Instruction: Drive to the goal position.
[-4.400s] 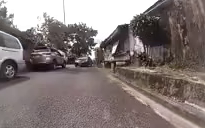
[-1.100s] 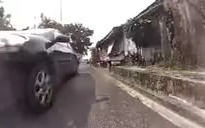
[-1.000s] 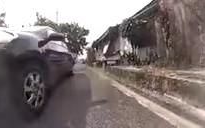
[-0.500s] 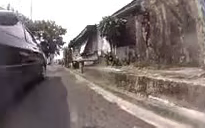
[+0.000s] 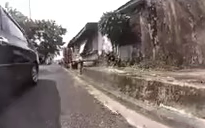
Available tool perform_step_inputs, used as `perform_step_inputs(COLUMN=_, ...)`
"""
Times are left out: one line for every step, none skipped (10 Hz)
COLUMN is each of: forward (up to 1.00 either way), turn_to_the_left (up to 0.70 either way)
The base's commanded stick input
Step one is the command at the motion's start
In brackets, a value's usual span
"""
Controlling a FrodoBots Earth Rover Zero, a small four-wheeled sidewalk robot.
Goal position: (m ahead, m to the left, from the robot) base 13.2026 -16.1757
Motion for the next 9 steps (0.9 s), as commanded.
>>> perform_step_inputs(forward=0.00, turn_to_the_left=0.00)
perform_step_inputs(forward=0.00, turn_to_the_left=0.00)
perform_step_inputs(forward=0.00, turn_to_the_left=0.00)
perform_step_inputs(forward=0.00, turn_to_the_left=0.00)
perform_step_inputs(forward=0.00, turn_to_the_left=0.00)
perform_step_inputs(forward=0.00, turn_to_the_left=0.00)
perform_step_inputs(forward=0.00, turn_to_the_left=0.00)
perform_step_inputs(forward=0.00, turn_to_the_left=0.00)
perform_step_inputs(forward=0.00, turn_to_the_left=0.00)
